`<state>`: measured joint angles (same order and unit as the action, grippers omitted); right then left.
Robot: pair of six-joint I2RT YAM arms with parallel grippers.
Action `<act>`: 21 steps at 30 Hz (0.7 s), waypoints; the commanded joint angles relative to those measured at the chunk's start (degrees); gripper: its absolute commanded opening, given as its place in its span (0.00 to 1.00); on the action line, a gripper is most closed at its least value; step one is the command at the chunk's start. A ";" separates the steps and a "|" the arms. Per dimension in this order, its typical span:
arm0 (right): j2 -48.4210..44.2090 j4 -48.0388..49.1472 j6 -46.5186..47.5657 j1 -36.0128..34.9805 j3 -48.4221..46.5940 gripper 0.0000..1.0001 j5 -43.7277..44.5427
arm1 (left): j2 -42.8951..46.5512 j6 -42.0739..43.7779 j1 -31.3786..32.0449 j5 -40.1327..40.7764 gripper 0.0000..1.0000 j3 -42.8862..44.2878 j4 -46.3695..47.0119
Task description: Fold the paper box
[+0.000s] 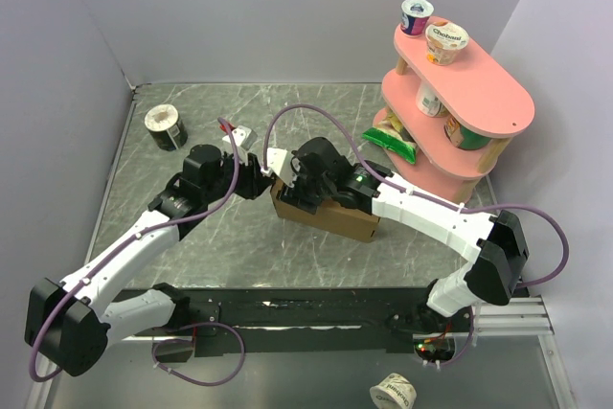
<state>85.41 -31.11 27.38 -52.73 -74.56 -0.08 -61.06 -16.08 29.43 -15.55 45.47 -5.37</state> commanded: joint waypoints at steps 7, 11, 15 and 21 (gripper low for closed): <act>3.27 -0.70 -0.66 0.17 1.35 0.56 -2.82 | 1.29 -3.26 0.28 -2.38 0.20 4.01 1.41; 3.80 -0.70 -0.92 0.08 1.18 0.56 -2.91 | 1.47 -4.05 0.80 -2.64 0.13 4.18 2.55; 4.07 -0.53 -0.83 0.08 1.26 0.56 -2.74 | 0.06 -4.14 1.15 -2.29 0.01 4.53 2.20; 3.89 -0.26 -0.57 0.08 2.05 0.56 -2.12 | -0.47 -6.33 1.24 -2.03 0.01 6.46 1.50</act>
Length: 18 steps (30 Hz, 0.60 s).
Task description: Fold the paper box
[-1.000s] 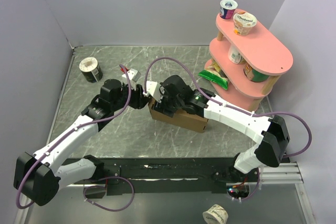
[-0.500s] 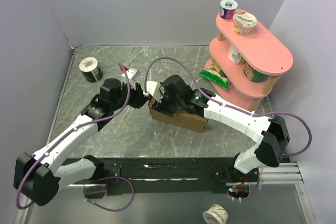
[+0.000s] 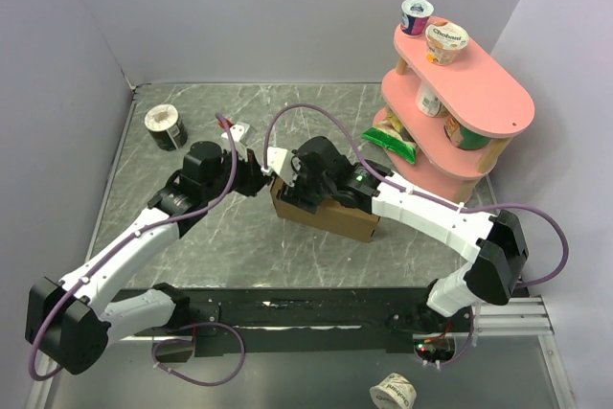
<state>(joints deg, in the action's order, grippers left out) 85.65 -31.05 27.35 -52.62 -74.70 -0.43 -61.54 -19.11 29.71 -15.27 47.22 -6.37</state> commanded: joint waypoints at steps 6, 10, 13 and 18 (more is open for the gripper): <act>4.35 -0.33 -0.72 -0.03 2.62 0.56 -1.68 | -0.42 -3.38 0.96 -2.66 0.01 7.00 1.01; 4.27 0.11 -0.81 -0.03 2.98 0.56 -1.68 | -0.95 -5.05 0.96 -4.42 0.01 7.18 2.32; 4.27 0.20 -0.81 0.06 3.07 0.55 -1.60 | -1.13 -6.63 0.96 -5.74 0.01 6.92 3.55; 4.53 0.37 -0.81 0.06 3.33 0.55 -1.77 | -1.30 -6.90 0.96 -5.74 0.01 8.32 2.60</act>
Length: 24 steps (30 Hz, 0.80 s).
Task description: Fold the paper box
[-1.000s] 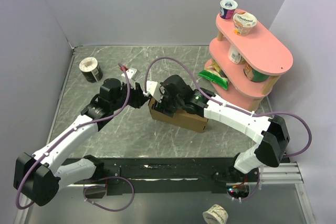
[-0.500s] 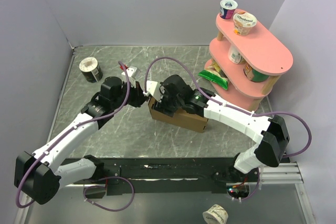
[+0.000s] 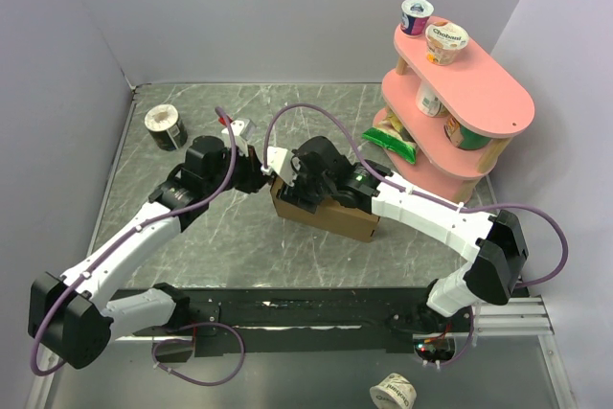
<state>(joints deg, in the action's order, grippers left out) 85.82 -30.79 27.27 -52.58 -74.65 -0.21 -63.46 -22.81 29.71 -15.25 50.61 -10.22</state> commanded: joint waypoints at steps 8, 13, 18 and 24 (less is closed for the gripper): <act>4.27 0.38 -0.90 -0.07 3.55 0.55 -2.17 | 0.89 -2.77 0.96 -5.41 0.01 1.78 7.85; 4.35 0.29 -0.99 -0.07 3.64 0.55 -2.17 | 0.88 -4.26 0.96 -5.58 0.01 -0.60 9.25; 4.18 0.46 -1.16 -0.07 3.72 0.54 -2.08 | 1.06 -5.58 0.96 -5.15 0.01 -2.71 9.78; 4.18 0.55 -1.34 -0.07 3.81 0.54 -1.99 | 1.85 -4.88 1.05 -4.27 0.01 -4.99 9.78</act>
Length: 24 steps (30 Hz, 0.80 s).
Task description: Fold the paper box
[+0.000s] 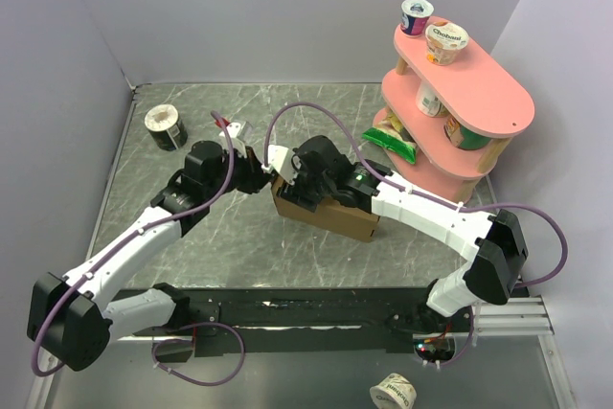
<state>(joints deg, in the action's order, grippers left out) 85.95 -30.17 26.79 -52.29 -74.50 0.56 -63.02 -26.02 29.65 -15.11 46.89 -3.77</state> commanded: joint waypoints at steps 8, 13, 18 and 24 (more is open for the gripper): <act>3.08 -0.15 -1.73 -0.27 2.87 0.58 -2.14 | 1.94 7.11 3.04 0.60 0.01 -2.60 1.49; 0.97 0.73 -2.70 -0.18 2.43 0.77 -2.58 | 1.68 9.06 4.63 3.77 0.01 -2.51 -0.36; -2.36 1.17 -4.55 0.35 2.08 0.94 -3.37 | 0.80 9.76 6.03 7.98 0.01 -2.95 -0.27; -10.95 2.14 -8.50 2.63 4.97 0.97 -4.87 | -0.34 10.81 7.26 11.42 0.01 -2.60 -0.80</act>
<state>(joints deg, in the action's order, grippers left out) 82.30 -28.32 23.03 -51.40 -71.55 -2.28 -61.78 -17.32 35.48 -5.76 44.97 -0.75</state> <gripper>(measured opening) 0.966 0.024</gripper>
